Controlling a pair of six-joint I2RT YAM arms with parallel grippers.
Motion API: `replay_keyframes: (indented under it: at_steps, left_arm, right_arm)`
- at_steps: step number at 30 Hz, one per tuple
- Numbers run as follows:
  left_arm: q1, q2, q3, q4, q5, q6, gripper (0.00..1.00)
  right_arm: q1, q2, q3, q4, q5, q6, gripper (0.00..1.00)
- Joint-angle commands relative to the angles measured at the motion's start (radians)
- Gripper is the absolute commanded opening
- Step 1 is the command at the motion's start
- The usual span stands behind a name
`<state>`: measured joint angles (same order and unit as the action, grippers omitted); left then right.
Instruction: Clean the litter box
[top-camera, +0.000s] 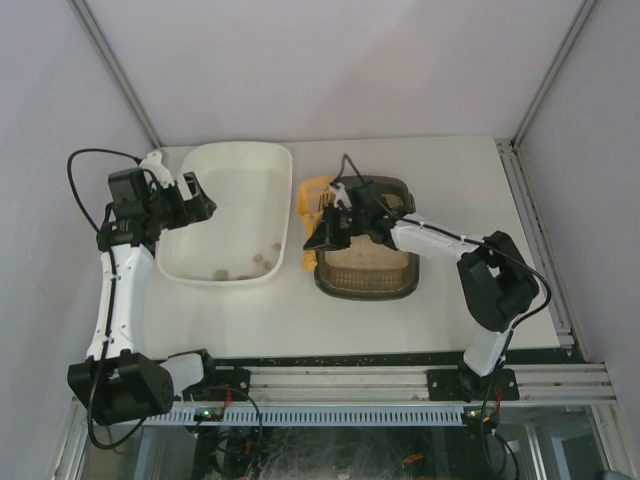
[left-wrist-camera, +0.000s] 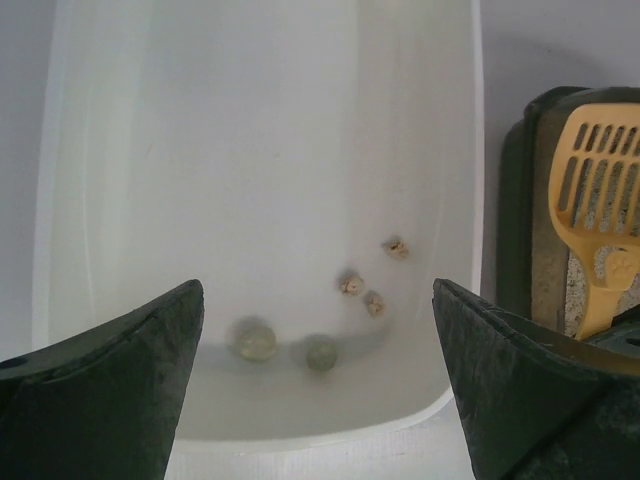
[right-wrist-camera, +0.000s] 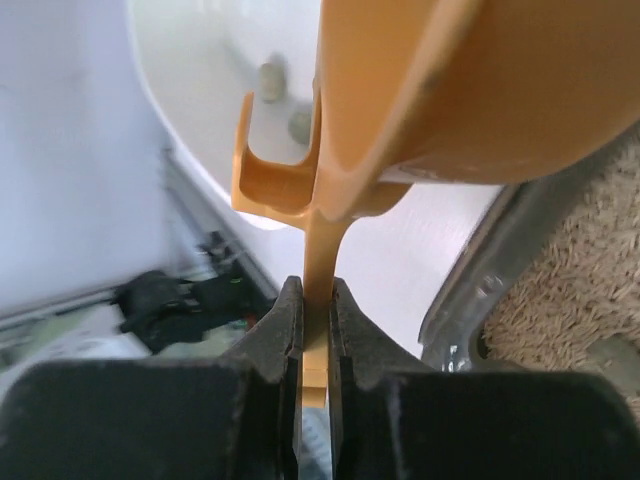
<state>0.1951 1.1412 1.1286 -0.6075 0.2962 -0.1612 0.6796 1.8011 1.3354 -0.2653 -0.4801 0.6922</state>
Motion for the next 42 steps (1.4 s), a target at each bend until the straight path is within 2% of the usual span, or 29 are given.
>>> replay_keyframes:
  at_steps: [1,7,11,13,15,25,31,37,42]
  left_arm:
    - [-0.044,0.030,0.104,0.029,0.039,0.043,1.00]
    - [-0.117,0.047,0.082,0.047,0.016,0.043,1.00]
    - [-0.132,0.032,0.055,0.066,-0.003,0.060,1.00]
    - [-0.134,0.028,0.044,0.073,-0.007,0.063,1.00]
    - [-0.133,0.026,0.033,0.075,-0.007,0.065,1.00]
    - [-0.133,0.029,0.016,0.087,-0.005,0.060,1.00]
    - [-0.140,0.056,0.045,0.086,-0.010,0.041,1.00]
    - [-0.175,0.131,0.144,0.031,-0.008,0.064,1.00]
    - [-0.251,0.269,0.291,-0.002,0.121,0.210,1.00]
  right_arm:
    - [-0.078,-0.089,-0.239,0.636,-0.334,0.487,0.00]
    - [-0.158,-0.114,-0.467,1.109,-0.353,0.895,0.00]
    - [-0.194,-0.031,-0.544,1.460,-0.343,1.192,0.00]
    - [-0.202,0.032,-0.575,1.656,-0.277,1.339,0.00]
    - [-0.206,0.089,-0.604,1.763,-0.219,1.458,0.00]
    - [-0.209,0.088,-0.707,1.726,-0.008,1.489,0.00]
    - [-0.214,-0.032,-0.723,1.476,0.034,1.376,0.00]
    - [-0.240,-0.160,-0.718,1.202,0.024,1.214,0.00]
    - [-0.248,-0.204,-0.713,1.114,-0.009,1.133,0.00]
